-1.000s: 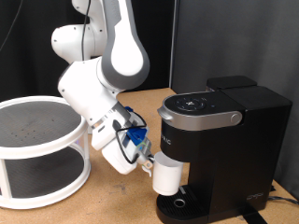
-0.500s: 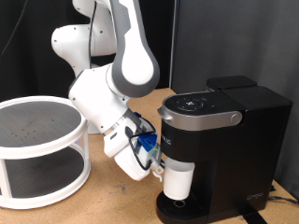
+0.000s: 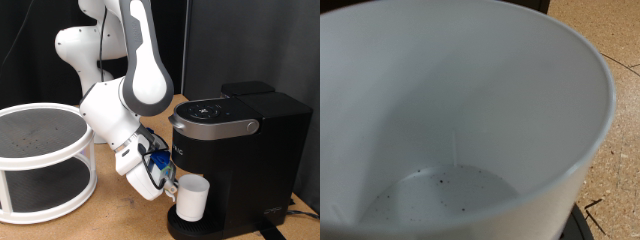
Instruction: Make a cup of coffee with the keurig machine
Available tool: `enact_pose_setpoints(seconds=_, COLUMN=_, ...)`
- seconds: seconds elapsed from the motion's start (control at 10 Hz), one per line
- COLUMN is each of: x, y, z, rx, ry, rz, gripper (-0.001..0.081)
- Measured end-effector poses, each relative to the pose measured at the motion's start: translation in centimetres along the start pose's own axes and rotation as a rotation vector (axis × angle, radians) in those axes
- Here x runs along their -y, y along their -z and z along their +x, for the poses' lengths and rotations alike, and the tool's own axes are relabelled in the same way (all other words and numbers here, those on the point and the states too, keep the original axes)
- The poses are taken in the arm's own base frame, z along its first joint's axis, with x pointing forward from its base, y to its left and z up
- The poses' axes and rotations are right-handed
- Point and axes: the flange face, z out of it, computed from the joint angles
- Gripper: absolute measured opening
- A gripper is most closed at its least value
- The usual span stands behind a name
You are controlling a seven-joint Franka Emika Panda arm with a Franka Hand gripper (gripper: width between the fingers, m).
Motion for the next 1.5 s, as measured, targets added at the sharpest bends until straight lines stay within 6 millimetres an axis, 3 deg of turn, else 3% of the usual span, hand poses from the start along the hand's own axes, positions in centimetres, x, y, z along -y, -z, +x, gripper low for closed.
enact_pose_setpoints(seconds=0.4, x=-0.5, y=-0.9, z=-0.2, rx=-0.002, ry=-0.006, rz=-0.003, gripper=0.0098)
enact_pose_setpoints(seconds=0.5, x=-0.6, y=-1.0, z=-0.2, rx=-0.002, ry=-0.006, rz=-0.002, gripper=0.0232)
enact_pose_setpoints(seconds=0.6, x=-0.6, y=-0.9, z=-0.2, rx=-0.001, ry=-0.007, rz=-0.001, gripper=0.0232)
enact_pose_setpoints(seconds=0.7, x=-0.7, y=-0.9, z=-0.3, rx=0.002, ry=-0.009, rz=-0.002, gripper=0.0418)
enact_pose_setpoints(seconds=0.8, x=-0.8, y=-0.7, z=-0.4, rx=0.004, ry=-0.013, rz=-0.005, gripper=0.0553)
enact_pose_setpoints(seconds=0.9, x=-1.0, y=-0.4, z=-0.6, rx=0.010, ry=-0.017, rz=-0.008, gripper=0.0553)
enact_pose_setpoints(seconds=1.0, x=-1.3, y=0.2, z=-0.8, rx=0.019, ry=-0.022, rz=-0.011, gripper=0.0728)
enact_pose_setpoints(seconds=1.1, x=-1.5, y=1.0, z=-1.0, rx=0.031, ry=-0.033, rz=-0.006, gripper=0.0728)
enact_pose_setpoints(seconds=1.3, x=-1.7, y=3.0, z=-0.9, rx=0.034, ry=-0.054, rz=0.032, gripper=0.0803)
enact_pose_setpoints(seconds=1.5, x=-1.7, y=5.0, z=-0.7, rx=0.041, ry=-0.073, rz=0.069, gripper=0.0803)
